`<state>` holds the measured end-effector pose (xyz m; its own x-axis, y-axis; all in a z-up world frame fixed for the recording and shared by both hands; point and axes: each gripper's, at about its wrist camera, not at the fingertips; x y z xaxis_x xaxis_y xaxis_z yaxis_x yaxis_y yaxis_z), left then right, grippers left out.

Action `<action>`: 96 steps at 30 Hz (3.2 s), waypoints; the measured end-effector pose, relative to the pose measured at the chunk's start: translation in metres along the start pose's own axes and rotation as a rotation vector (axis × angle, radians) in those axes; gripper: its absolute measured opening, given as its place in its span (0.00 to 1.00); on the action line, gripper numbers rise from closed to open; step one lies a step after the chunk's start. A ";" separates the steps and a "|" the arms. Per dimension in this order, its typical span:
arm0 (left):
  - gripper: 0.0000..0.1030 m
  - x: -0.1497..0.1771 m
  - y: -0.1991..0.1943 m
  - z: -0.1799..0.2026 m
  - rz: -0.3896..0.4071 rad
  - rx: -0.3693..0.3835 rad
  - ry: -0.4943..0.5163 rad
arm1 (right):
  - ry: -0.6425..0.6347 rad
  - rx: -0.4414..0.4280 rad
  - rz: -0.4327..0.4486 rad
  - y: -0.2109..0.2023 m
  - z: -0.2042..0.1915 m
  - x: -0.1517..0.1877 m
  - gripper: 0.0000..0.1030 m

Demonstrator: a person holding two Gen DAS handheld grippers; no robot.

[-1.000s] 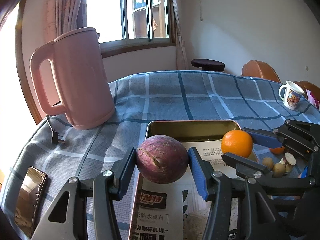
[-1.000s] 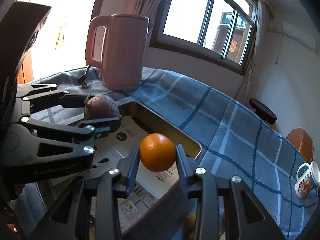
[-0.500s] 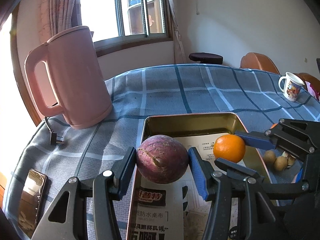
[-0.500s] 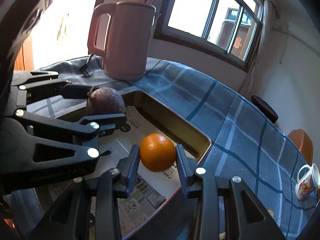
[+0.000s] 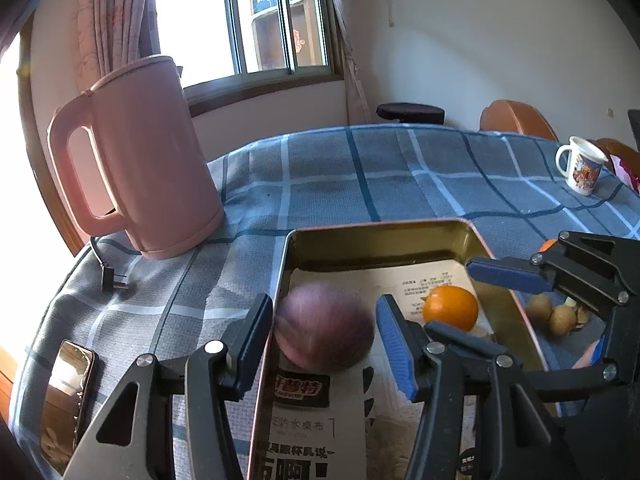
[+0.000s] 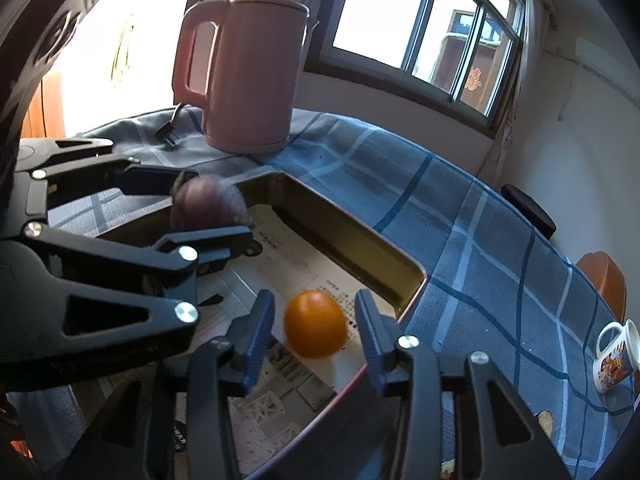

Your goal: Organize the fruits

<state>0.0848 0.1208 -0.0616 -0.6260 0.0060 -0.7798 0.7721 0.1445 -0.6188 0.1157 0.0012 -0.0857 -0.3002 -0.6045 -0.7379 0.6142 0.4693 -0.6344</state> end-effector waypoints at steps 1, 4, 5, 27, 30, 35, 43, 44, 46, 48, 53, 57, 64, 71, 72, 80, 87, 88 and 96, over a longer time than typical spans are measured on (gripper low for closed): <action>0.60 0.000 -0.003 0.000 0.007 -0.004 -0.004 | 0.002 0.001 0.004 -0.001 0.000 0.000 0.61; 0.63 -0.001 -0.017 -0.003 0.055 0.011 -0.033 | 0.004 0.015 0.028 -0.009 0.000 0.003 0.64; 0.64 -0.001 -0.023 -0.003 0.071 0.013 -0.041 | 0.004 0.017 0.033 -0.014 0.000 0.005 0.64; 0.70 0.012 -0.038 0.157 0.065 0.282 0.141 | 0.444 0.300 0.020 -0.127 0.152 0.148 0.68; 0.70 0.012 -0.026 0.171 0.003 0.295 0.165 | 0.473 0.273 -0.001 -0.124 0.160 0.152 0.67; 0.69 0.006 -0.009 0.184 -0.065 0.316 0.200 | 0.480 0.237 -0.061 -0.113 0.163 0.156 0.55; 0.57 0.001 0.009 0.189 -0.119 0.295 0.224 | 0.468 0.182 -0.148 -0.095 0.165 0.158 0.41; 0.57 0.001 0.009 0.191 -0.119 0.287 0.233 | 0.469 0.170 -0.164 -0.091 0.165 0.158 0.40; 0.57 0.002 0.009 0.197 -0.113 0.271 0.266 | 0.467 0.159 -0.175 -0.088 0.165 0.158 0.38; 0.57 0.002 0.008 0.201 -0.107 0.268 0.293 | 0.457 0.161 -0.175 -0.089 0.163 0.158 0.37; 0.43 0.001 0.006 0.200 -0.091 0.292 0.304 | 0.465 0.160 -0.152 -0.093 0.164 0.158 0.37; 0.35 0.000 0.004 0.191 -0.098 0.349 0.257 | 0.465 0.181 -0.130 -0.098 0.162 0.156 0.37; 0.36 0.000 0.010 0.190 -0.133 0.366 0.244 | 0.461 0.186 -0.132 -0.097 0.162 0.155 0.37; 0.34 0.000 0.004 0.185 -0.102 0.373 0.221 | 0.453 0.206 -0.100 -0.103 0.161 0.154 0.37; 0.34 0.000 0.002 0.184 -0.093 0.376 0.216 | 0.450 0.211 -0.093 -0.104 0.160 0.153 0.37; 0.34 0.001 -0.013 0.179 -0.022 0.367 0.183 | 0.438 0.223 -0.049 -0.112 0.158 0.152 0.37; 0.34 0.001 -0.022 0.174 0.034 0.341 0.162 | 0.433 0.230 -0.004 -0.119 0.154 0.152 0.36; 0.34 0.001 -0.023 0.173 0.042 0.341 0.159 | 0.431 0.232 0.004 -0.120 0.154 0.152 0.36; 0.34 0.002 -0.031 0.168 0.089 0.328 0.133 | 0.416 0.244 0.042 -0.127 0.150 0.152 0.36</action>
<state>0.0777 -0.0499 -0.0594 -0.5468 0.1361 -0.8261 0.8046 -0.1872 -0.5635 0.1017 -0.2467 -0.0827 -0.5079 -0.2560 -0.8225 0.7700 0.2932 -0.5667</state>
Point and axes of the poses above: each gripper's, at about its wrist camera, not at the fingertips, and y roughly the way its jaws point, z to its right, x to its underside, and after that the axes turned 2 degrees about -z, right-handed
